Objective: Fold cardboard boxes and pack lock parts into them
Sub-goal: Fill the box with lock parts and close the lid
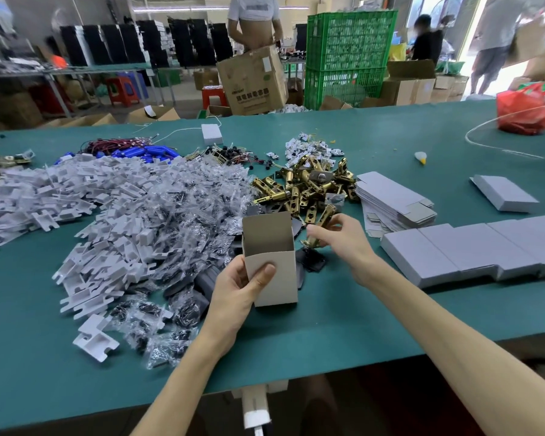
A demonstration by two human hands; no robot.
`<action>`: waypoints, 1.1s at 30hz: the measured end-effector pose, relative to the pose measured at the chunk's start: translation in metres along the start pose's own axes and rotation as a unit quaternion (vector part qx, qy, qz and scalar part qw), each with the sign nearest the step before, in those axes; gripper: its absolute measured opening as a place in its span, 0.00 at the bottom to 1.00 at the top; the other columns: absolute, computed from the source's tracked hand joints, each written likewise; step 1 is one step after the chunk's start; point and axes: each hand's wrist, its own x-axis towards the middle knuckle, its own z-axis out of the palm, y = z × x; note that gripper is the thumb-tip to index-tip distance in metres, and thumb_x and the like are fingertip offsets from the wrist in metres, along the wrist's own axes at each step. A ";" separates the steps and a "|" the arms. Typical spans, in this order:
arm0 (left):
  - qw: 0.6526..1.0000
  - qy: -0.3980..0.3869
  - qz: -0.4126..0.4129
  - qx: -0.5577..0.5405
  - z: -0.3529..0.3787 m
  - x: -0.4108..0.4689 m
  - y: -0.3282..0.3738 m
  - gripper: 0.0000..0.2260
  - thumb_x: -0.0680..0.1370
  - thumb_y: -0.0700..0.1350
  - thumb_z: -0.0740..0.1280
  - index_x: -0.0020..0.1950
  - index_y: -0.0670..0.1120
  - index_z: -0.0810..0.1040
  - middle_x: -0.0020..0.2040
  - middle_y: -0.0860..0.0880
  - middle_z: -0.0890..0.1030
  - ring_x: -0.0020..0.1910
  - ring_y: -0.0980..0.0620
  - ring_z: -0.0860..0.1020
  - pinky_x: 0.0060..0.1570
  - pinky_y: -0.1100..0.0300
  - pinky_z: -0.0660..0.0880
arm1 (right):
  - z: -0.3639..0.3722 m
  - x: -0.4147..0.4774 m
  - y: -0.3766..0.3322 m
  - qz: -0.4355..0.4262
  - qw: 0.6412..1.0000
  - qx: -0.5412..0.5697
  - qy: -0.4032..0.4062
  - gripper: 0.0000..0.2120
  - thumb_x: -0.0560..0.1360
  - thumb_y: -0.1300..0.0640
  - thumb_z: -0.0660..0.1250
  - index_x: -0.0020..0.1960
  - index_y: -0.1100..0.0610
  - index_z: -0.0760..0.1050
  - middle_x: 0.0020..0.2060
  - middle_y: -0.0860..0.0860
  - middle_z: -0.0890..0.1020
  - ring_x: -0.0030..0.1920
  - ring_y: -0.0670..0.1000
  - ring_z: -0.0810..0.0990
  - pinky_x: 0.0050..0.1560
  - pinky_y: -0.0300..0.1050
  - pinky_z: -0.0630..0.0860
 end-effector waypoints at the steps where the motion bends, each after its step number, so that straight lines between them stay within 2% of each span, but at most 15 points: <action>1: 1.000 -0.002 -0.001 0.003 0.001 0.000 0.000 0.18 0.74 0.49 0.74 0.61 0.42 0.81 0.55 0.47 0.88 0.52 0.52 0.86 0.46 0.61 0.81 | -0.002 -0.003 -0.001 -0.003 1.000 0.014 -0.009 0.13 0.73 0.53 0.77 0.52 0.57 0.77 0.46 0.56 0.86 0.37 0.48 0.81 0.37 0.38 0.72; 3: 1.000 -0.004 0.000 0.010 0.001 0.000 0.000 0.18 0.74 0.49 0.74 0.61 0.41 0.80 0.54 0.47 0.88 0.52 0.52 0.86 0.46 0.61 0.81 | -0.006 -0.011 -0.009 -0.031 0.998 0.044 -0.021 0.14 0.74 0.54 0.77 0.55 0.56 0.75 0.45 0.58 0.86 0.34 0.48 0.79 0.34 0.41 0.72; 6: 1.000 -0.005 0.002 0.013 0.000 0.000 0.000 0.21 0.74 0.51 0.76 0.62 0.40 0.80 0.55 0.46 0.87 0.53 0.51 0.85 0.46 0.61 0.81 | -0.010 -0.025 -0.032 -0.098 0.990 0.095 -0.041 0.16 0.75 0.53 0.77 0.55 0.57 0.74 0.40 0.56 0.86 0.33 0.50 0.79 0.32 0.41 0.73; 8: 1.000 -0.004 0.001 0.014 0.000 0.000 0.001 0.25 0.72 0.54 0.76 0.62 0.40 0.80 0.56 0.46 0.87 0.53 0.50 0.85 0.47 0.60 0.81 | -0.009 -0.037 -0.054 -0.138 0.980 0.130 -0.063 0.15 0.77 0.52 0.74 0.53 0.60 0.74 0.40 0.57 0.86 0.33 0.51 0.81 0.31 0.40 0.74; 11: 1.000 -0.006 0.002 0.016 -0.002 0.000 0.000 0.23 0.73 0.52 0.77 0.62 0.40 0.80 0.56 0.45 0.87 0.54 0.50 0.85 0.48 0.60 0.81 | -0.005 -0.056 -0.086 -0.192 0.964 0.163 -0.082 0.14 0.81 0.52 0.69 0.50 0.64 0.74 0.40 0.60 0.86 0.32 0.53 0.83 0.30 0.40 0.76; 14: 1.000 -0.003 -0.002 0.012 -0.001 0.000 -0.001 0.23 0.72 0.53 0.77 0.60 0.40 0.81 0.55 0.46 0.87 0.53 0.51 0.85 0.48 0.60 0.81 | -0.002 -0.075 -0.110 -0.253 0.951 0.154 -0.090 0.14 0.80 0.53 0.70 0.48 0.64 0.74 0.37 0.61 0.85 0.30 0.56 0.83 0.26 0.41 0.74; 17: 1.000 -0.004 -0.005 0.011 -0.001 0.000 -0.002 0.18 0.74 0.50 0.76 0.59 0.41 0.81 0.53 0.47 0.88 0.52 0.53 0.85 0.47 0.61 0.81 | 0.004 -0.089 -0.123 -0.309 0.940 0.109 -0.098 0.13 0.78 0.54 0.73 0.49 0.62 0.74 0.35 0.58 0.85 0.28 0.57 0.83 0.24 0.43 0.73; 19: 1.000 -0.005 -0.004 0.009 -0.001 0.000 -0.002 0.20 0.73 0.51 0.76 0.59 0.40 0.81 0.53 0.46 0.88 0.52 0.52 0.85 0.47 0.61 0.81 | 0.012 -0.093 -0.123 -0.332 0.937 0.054 -0.088 0.13 0.76 0.54 0.76 0.50 0.59 0.74 0.36 0.52 0.84 0.27 0.53 0.83 0.24 0.40 0.73; 22: 1.000 -0.003 -0.006 0.018 -0.001 -0.001 0.000 0.24 0.71 0.56 0.78 0.60 0.42 0.82 0.53 0.46 0.87 0.51 0.52 0.85 0.46 0.61 0.80 | 0.024 -0.090 -0.115 -0.343 0.934 -0.090 -0.040 0.15 0.72 0.53 0.79 0.49 0.56 0.75 0.35 0.46 0.82 0.31 0.44 0.81 0.31 0.36 0.74; 24: 1.000 0.001 -0.008 0.027 -0.001 0.000 0.000 0.23 0.72 0.56 0.79 0.59 0.44 0.82 0.52 0.47 0.87 0.51 0.53 0.85 0.46 0.61 0.80 | 0.027 -0.087 -0.108 -0.328 0.930 -0.163 -0.029 0.16 0.71 0.53 0.80 0.50 0.57 0.76 0.38 0.47 0.82 0.37 0.49 0.81 0.39 0.42 0.76; 26: 0.999 0.001 -0.012 0.031 -0.001 0.000 -0.001 0.20 0.72 0.54 0.79 0.59 0.44 0.82 0.53 0.47 0.88 0.52 0.53 0.85 0.47 0.61 0.80 | 0.028 -0.085 -0.103 -0.323 0.926 -0.196 -0.027 0.16 0.71 0.52 0.80 0.52 0.56 0.76 0.38 0.47 0.82 0.38 0.50 0.79 0.42 0.42 0.74; 31: 0.999 0.000 -0.015 0.034 -0.002 0.001 -0.002 0.20 0.72 0.53 0.78 0.59 0.44 0.82 0.53 0.47 0.87 0.53 0.51 0.85 0.49 0.59 0.81 | 0.025 -0.085 -0.100 -0.331 0.914 -0.232 -0.027 0.16 0.71 0.50 0.80 0.52 0.54 0.76 0.37 0.45 0.81 0.36 0.44 0.75 0.40 0.41 0.72; 33: 0.999 0.000 -0.016 0.037 -0.002 0.001 -0.002 0.19 0.73 0.52 0.78 0.59 0.45 0.82 0.53 0.47 0.87 0.52 0.51 0.85 0.49 0.59 0.81 | 0.026 -0.085 -0.100 -0.333 0.908 -0.253 -0.035 0.15 0.71 0.50 0.79 0.50 0.54 0.77 0.37 0.46 0.81 0.36 0.47 0.75 0.41 0.44 0.72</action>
